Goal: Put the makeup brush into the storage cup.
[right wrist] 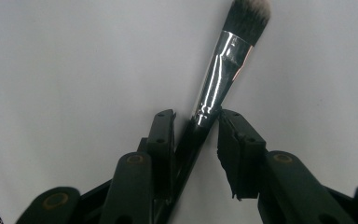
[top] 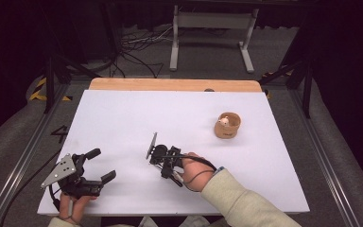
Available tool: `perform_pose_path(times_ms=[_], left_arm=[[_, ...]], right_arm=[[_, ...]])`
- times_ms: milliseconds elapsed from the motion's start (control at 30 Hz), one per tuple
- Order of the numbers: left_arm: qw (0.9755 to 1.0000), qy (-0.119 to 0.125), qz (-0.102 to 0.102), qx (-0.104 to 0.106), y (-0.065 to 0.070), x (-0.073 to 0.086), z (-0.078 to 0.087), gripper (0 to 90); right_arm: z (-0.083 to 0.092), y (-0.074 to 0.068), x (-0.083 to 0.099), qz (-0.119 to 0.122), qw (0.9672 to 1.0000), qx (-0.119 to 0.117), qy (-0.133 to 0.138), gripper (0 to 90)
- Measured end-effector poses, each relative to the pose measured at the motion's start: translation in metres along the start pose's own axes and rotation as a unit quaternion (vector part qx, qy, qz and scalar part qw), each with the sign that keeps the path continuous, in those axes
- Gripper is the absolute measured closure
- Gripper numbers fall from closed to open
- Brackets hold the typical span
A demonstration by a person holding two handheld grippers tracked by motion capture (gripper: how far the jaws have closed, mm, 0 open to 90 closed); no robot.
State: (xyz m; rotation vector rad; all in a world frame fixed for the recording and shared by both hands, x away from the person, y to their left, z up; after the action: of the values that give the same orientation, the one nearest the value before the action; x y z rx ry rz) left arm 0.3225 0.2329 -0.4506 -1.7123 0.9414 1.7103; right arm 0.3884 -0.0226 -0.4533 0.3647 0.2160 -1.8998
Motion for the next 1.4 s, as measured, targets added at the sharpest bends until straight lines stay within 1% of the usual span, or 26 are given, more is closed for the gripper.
perform_pose_path(times_ms=[133, 167, 267, 300, 467, 700, 733, 767, 833, 867, 900, 1033, 1067, 1133, 1200, 1267, 1333, 1400], left_arm=[[1.0000, -0.001, -0.002, 0.001, -0.001, 0.000, 0.000, 2.8], [1.0000, -0.001, 0.003, 0.002, 0.000, 0.000, 0.000, 2.8], [1.0000, 0.001, 0.003, 0.002, 0.000, 0.000, -0.001, 2.8], [1.0000, 0.001, 0.002, 0.001, 0.000, 0.000, -0.001, 2.8], [1.0000, -0.001, 0.005, 0.002, 0.000, 0.000, -0.002, 2.9], [1.0000, -0.001, 0.003, 0.003, 0.000, 0.000, -0.002, 3.0], [1.0000, -0.001, 0.004, 0.003, 0.000, 0.000, -0.002, 3.0], [1.0000, -0.002, 0.006, 0.002, 0.000, 0.000, -0.002, 3.0], [1.0000, -0.001, 0.005, 0.002, 0.000, 0.000, -0.002, 3.0], [1.0000, -0.001, 0.004, 0.003, 0.000, 0.000, -0.003, 3.0], [1.0000, -0.001, 0.004, 0.003, 0.000, 0.000, -0.003, 3.0], [1.0000, 0.000, 0.003, 0.005, 0.000, 0.000, -0.003, 3.0], [1.0000, 0.001, 0.003, 0.005, 0.000, 0.000, -0.004, 3.0], [1.0000, -0.001, 0.002, 0.004, 0.000, 0.000, -0.004, 3.0], [1.0000, -0.003, -0.001, 0.007, -0.001, 0.000, -0.004, 3.0], [1.0000, -0.001, 0.003, 0.006, 0.000, 0.000, -0.005, 3.0], [1.0000, -0.001, 0.002, 0.006, 0.000, 0.000, -0.005, 3.0], [1.0000, -0.001, 0.003, 0.007, 0.000, 0.000, -0.005, 3.0]], right_arm=[[0.000, -0.001, 0.000, 0.002, 1.0000, 0.000, -0.001, 73.5], [0.000, -0.002, 0.000, 0.003, 1.0000, 0.000, -0.003, 75.4], [0.000, -0.002, 0.000, 0.004, 1.0000, -0.002, -0.005, 78.0], [0.001, -0.003, 0.000, 0.008, 0.9999, -0.002, -0.008, 78.3], [0.000, -0.002, 0.000, 0.009, 0.9999, -0.002, -0.007, 78.6], [0.001, -0.002, 0.000, 0.010, 0.9999, -0.005, -0.003, 79.0], [0.003, -0.001, 0.000, 0.010, 0.9999, -0.004, 0.000, 79.1], [0.007, -0.001, -0.001, 0.009, 0.9999, -0.003, 0.010, 79.1], [0.009, -0.001, -0.001, 0.008, 0.9999, -0.002, 0.013, 79.2], [0.016, 0.001, -0.002, 0.010, 0.9996, 0.000, 0.025, 79.3], [0.016, 0.001, -0.002, 0.010, 0.9996, 0.000, 0.025, 79.3], [0.028, 0.003, -0.001, 0.008, 0.9989, 0.003, 0.047, 79.3], [0.035, 0.005, -0.001, 0.005, 0.9981, 0.004, 0.061, 79.3], [0.037, 0.005, 0.000, 0.004, 0.9979, 0.004, 0.065, 79.3], [0.044, 0.006, 0.001, 0.000, 0.9969, 0.006, 0.079, 79.4], [0.050, 0.007, 0.002, -0.001, 0.9956, 0.008, 0.093, 79.4], [0.055, 0.008, 0.002, -0.003, 0.9943, 0.008, 0.107, 79.3], [0.063, 0.010, 0.004, -0.005, 0.9915, 0.011, 0.129, 79.4]])
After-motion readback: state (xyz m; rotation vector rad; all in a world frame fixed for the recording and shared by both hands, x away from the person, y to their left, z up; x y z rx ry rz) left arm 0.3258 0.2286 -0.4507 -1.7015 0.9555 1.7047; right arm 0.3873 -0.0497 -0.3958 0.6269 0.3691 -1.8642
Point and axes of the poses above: each handheld gripper's, and its own axes: z roughly backward along the jaws, x roughly out of its underside, y roughly to its right, the point moved 3 cm from there along -z, roughly forward along the jaws, and after that the axes turned 12 degrees about y, right-handed, at the moved point
